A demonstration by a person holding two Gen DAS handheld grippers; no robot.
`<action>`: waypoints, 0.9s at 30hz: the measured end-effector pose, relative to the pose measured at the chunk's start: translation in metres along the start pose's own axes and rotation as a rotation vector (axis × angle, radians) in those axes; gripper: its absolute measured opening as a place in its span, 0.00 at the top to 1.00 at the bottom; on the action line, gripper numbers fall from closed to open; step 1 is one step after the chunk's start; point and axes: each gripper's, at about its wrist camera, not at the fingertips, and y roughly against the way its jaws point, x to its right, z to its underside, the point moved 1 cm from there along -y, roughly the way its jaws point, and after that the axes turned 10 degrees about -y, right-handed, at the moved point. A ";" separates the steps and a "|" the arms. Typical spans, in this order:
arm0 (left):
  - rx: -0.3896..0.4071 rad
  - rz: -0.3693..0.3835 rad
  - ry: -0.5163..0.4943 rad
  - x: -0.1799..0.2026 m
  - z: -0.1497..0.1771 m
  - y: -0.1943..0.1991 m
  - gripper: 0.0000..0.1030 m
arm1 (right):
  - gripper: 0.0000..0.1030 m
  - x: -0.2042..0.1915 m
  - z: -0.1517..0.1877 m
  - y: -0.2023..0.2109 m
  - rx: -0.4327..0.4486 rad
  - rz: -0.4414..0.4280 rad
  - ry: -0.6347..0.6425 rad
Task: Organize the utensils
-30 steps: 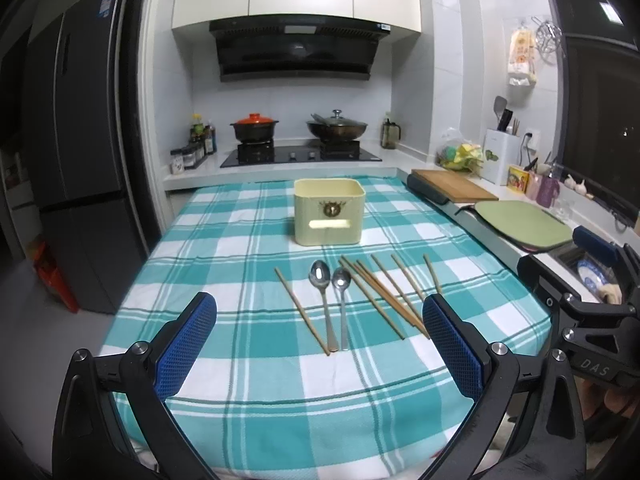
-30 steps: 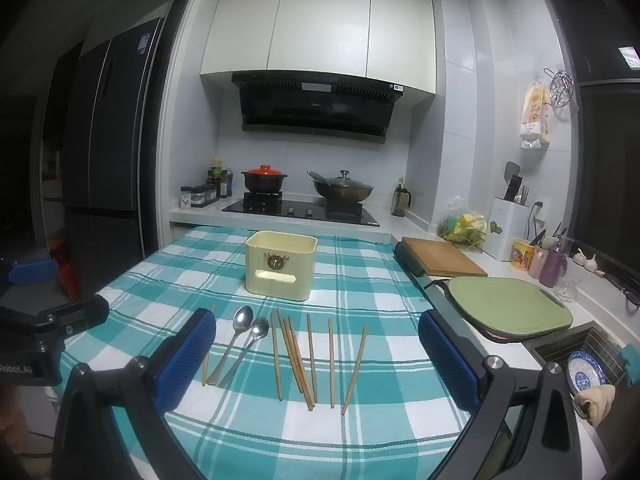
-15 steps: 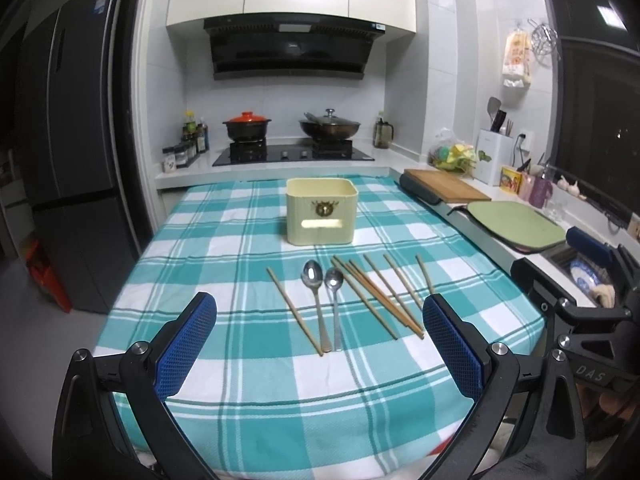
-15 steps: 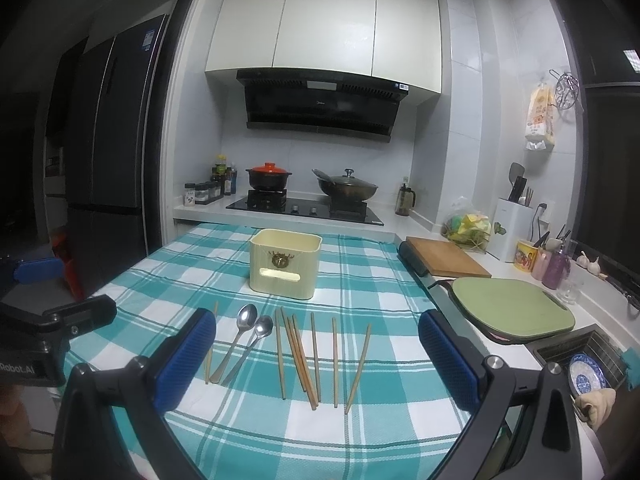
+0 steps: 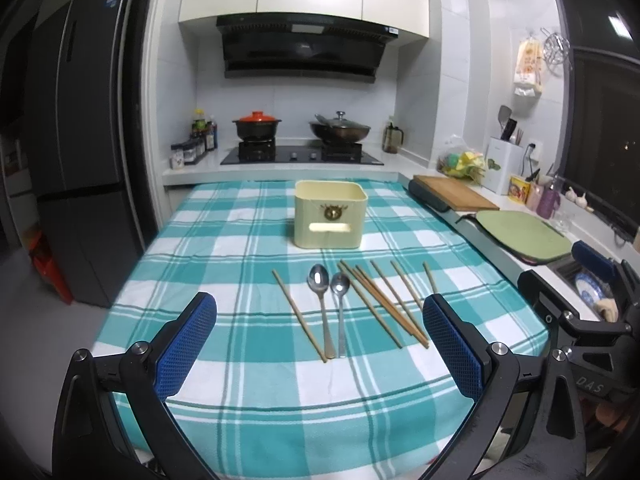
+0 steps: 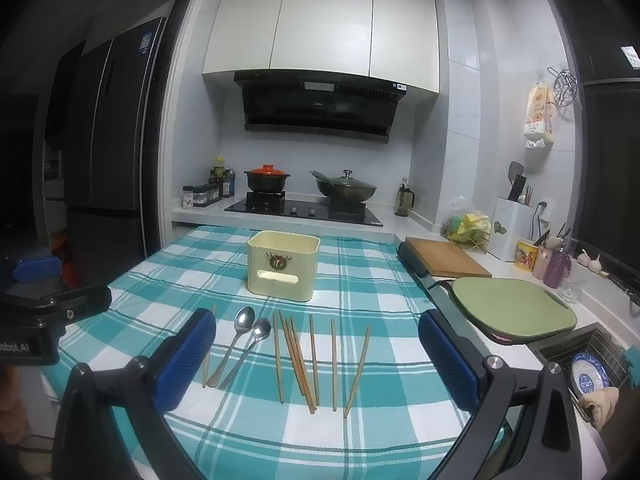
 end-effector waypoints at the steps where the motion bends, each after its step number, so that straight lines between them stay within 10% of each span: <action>1: -0.002 0.002 0.001 0.000 0.000 -0.001 0.00 | 0.00 -0.001 0.001 0.000 0.000 -0.001 0.004; 27: -0.012 -0.004 -0.010 0.001 0.001 -0.008 0.00 | 0.00 -0.005 0.002 -0.005 -0.032 -0.017 0.007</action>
